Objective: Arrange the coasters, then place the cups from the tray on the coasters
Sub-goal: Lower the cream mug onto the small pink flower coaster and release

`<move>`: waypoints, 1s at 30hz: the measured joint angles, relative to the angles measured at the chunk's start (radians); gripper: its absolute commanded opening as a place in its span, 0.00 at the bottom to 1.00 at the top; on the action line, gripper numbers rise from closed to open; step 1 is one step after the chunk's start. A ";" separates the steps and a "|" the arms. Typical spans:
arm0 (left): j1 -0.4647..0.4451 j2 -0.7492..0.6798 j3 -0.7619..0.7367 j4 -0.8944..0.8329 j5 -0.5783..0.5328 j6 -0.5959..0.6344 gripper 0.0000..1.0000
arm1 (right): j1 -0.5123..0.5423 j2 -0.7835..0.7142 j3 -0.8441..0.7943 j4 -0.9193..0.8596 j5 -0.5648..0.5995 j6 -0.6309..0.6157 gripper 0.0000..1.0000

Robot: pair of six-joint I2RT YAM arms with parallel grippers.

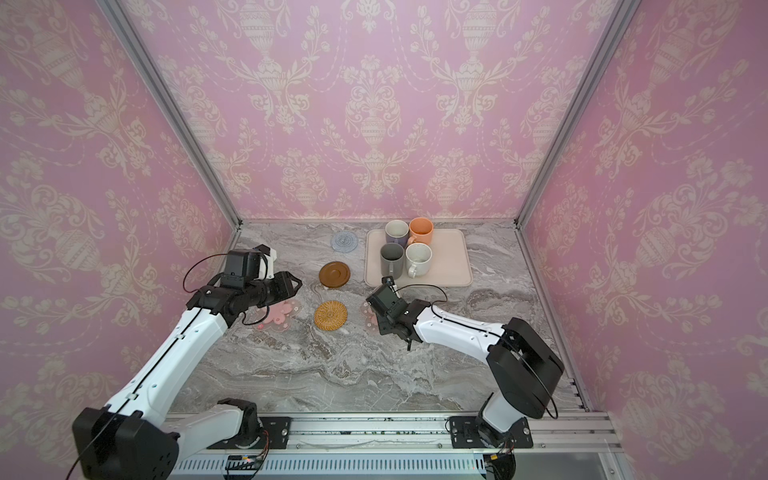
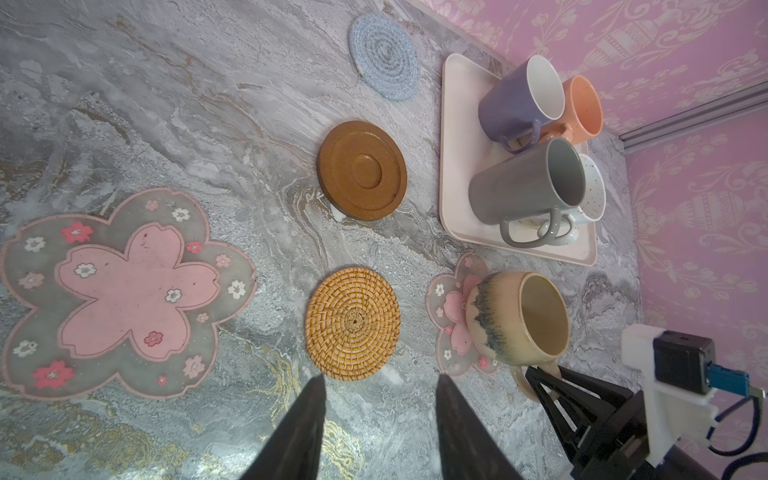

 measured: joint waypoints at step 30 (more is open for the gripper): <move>0.000 0.005 -0.011 -0.013 -0.014 0.000 0.46 | 0.023 0.118 -0.016 0.093 0.078 0.068 0.06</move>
